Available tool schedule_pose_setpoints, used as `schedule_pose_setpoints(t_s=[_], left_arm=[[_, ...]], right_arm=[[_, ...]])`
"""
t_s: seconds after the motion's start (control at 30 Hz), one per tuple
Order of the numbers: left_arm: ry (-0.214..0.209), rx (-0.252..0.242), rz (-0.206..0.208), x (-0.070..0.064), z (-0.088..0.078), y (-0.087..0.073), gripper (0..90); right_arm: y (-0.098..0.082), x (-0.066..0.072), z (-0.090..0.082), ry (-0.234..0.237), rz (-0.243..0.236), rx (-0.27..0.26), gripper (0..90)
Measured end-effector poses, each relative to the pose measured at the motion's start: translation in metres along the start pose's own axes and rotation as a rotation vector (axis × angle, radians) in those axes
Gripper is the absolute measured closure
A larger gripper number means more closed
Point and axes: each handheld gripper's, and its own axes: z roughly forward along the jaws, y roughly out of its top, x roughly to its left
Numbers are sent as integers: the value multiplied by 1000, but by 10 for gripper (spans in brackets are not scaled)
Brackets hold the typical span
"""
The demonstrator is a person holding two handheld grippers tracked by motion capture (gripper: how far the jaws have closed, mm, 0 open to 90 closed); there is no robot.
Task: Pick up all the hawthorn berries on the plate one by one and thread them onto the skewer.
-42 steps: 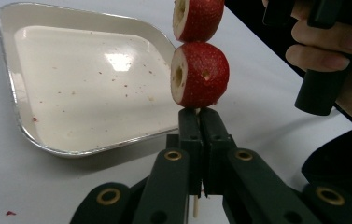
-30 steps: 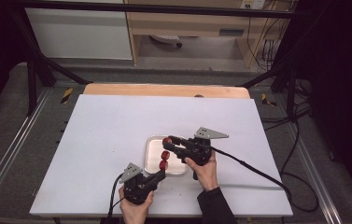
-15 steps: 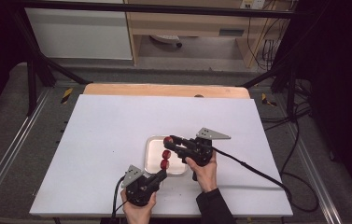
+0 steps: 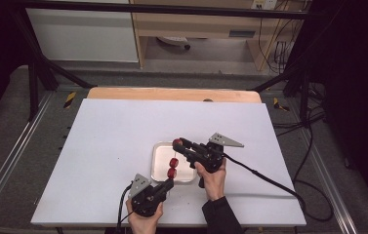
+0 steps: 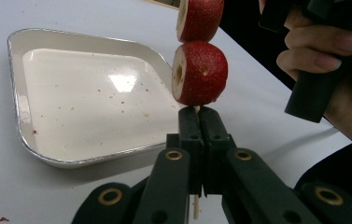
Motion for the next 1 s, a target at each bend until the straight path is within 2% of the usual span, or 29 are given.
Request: schedule_pose_setpoints(t_s=[0.17, 0.37, 0.47, 0.53, 0.7, 0.73, 0.77, 0.8, 0.83, 0.87, 0.9, 0.93, 0.97, 1.0], left_arm=[[-7, -5, -7, -1, 2, 0, 890], [-16, -11, -67, -2, 2, -1, 888], [-11, -32, -88, -1, 0, 2, 887], [1, -15, -91, 0, 2, 1, 887], [-1, -9, -95, 0, 4, 1, 887], [4, -5, -77, -1, 5, 1, 887], [4, -5, -77, -1, 5, 1, 887], [5, -1, -57, 0, 6, 0, 886], [5, -1, -57, 0, 6, 0, 886], [19, -2, -40, 0, 6, 0, 885], [19, -2, -40, 0, 6, 0, 885], [30, 0, -16, 2, 6, 0, 885], [30, 0, -16, 2, 6, 0, 885], [48, 6, 17, 5, 5, 1, 885]], right_arm=[[-3, 0, 0, 3, 9, 9, 615], [-10, 0, 2, -2, 10, -30, 614], [-16, 1, 3, 22, 13, 21, 614], [-21, 1, 4, 10, 4, 19, 614], [-21, 1, 4, -5, -2, 32, 613], [-20, 1, 3, -5, 0, 46, 612], [-20, 1, 3, -5, 0, 46, 612], [-16, 0, 2, -3, 3, 71, 609], [-14, 0, 1, 0, 3, 80, 605], [-12, 0, 0, 2, 0, 86, 579], [-11, 0, -1, -2, -2, 80, 490], [-9, 1, -3, -18, -11, 76, 419], [-9, 1, -3, -18, -11, 76, 419], [-4, 0, -7, -52, -46, 99, 367]])
